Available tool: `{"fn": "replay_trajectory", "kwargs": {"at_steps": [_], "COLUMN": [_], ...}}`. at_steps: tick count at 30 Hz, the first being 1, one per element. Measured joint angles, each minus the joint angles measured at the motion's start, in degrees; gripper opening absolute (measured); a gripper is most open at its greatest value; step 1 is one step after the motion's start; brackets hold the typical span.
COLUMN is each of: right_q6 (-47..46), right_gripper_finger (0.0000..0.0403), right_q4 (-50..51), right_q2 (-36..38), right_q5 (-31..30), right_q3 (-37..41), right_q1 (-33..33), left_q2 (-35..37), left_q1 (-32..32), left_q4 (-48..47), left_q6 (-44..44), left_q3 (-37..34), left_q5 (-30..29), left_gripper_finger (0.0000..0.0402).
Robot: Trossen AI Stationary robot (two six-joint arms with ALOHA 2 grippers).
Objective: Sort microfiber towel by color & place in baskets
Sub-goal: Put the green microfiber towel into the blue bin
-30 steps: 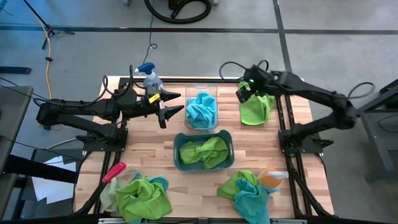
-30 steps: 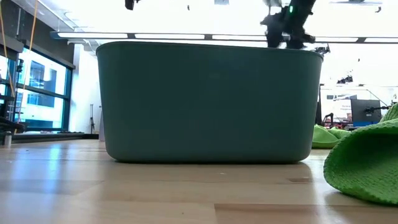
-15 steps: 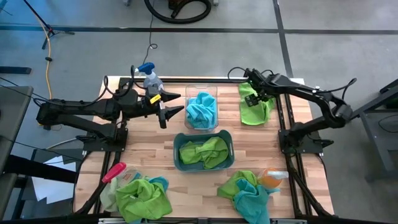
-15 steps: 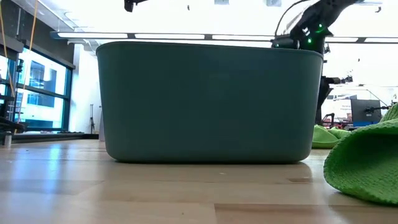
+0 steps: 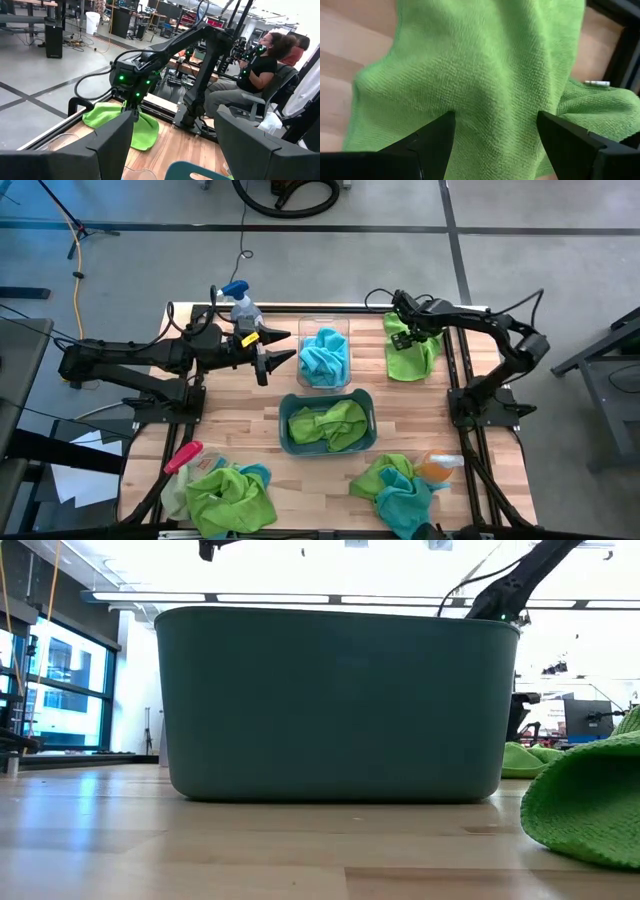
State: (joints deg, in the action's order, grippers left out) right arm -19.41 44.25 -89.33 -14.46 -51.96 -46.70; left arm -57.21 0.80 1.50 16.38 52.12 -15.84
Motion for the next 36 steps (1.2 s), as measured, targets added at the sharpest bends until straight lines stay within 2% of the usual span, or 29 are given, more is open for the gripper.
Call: {"fn": "replay_trajectory", "kwargs": {"at_steps": [2,4,6,9,10,14,16,22,29,36], "right_q6": [1.01,1.87,1.94,2.79,3.49,3.98,4.39,4.37,4.40,5.39], "right_gripper_finger": [0.0256,0.0219,0.0160,0.0046,0.0024,0.0025,0.0011,0.0003,0.0002,0.0001], "right_q4": [0.24,0.30,0.38,0.28,0.20,0.69,1.21,3.78,5.23,5.16], "right_q2": [-0.90,-1.49,-1.51,-0.89,-0.47,2.47,4.72,14.41,24.62,27.53], "right_q5": [0.47,1.41,1.36,1.21,1.20,1.15,1.18,1.53,4.05,7.40], "right_q3": [0.00,0.00,0.00,0.00,0.00,0.00,0.00,-1.91,-12.38,-24.71], "right_q1": [0.04,0.06,0.23,0.46,0.46,0.46,0.46,0.50,0.51,2.14], "left_q2": [0.00,0.00,0.00,0.00,0.00,0.00,0.00,0.00,0.00,0.00], "left_q1": [0.00,0.00,0.00,0.00,0.00,0.00,0.00,0.00,0.00,0.00], "left_q4": [0.00,0.00,0.00,0.00,0.01,0.02,0.00,0.02,0.02,0.02], "left_q6": [0.00,0.00,0.00,0.00,0.00,-0.02,-0.02,-0.02,-0.02,-0.02], "left_q3": [0.01,0.02,0.02,0.02,0.02,0.04,0.04,0.04,0.04,0.04], "left_q5": [0.00,0.00,0.00,0.00,-0.01,-0.02,-0.02,-0.02,-0.04,-0.04], "left_gripper_finger": [0.0266,0.0266,0.0266,0.0266,0.0266,0.0266,0.0266,0.0266,0.0266,0.0266]}}
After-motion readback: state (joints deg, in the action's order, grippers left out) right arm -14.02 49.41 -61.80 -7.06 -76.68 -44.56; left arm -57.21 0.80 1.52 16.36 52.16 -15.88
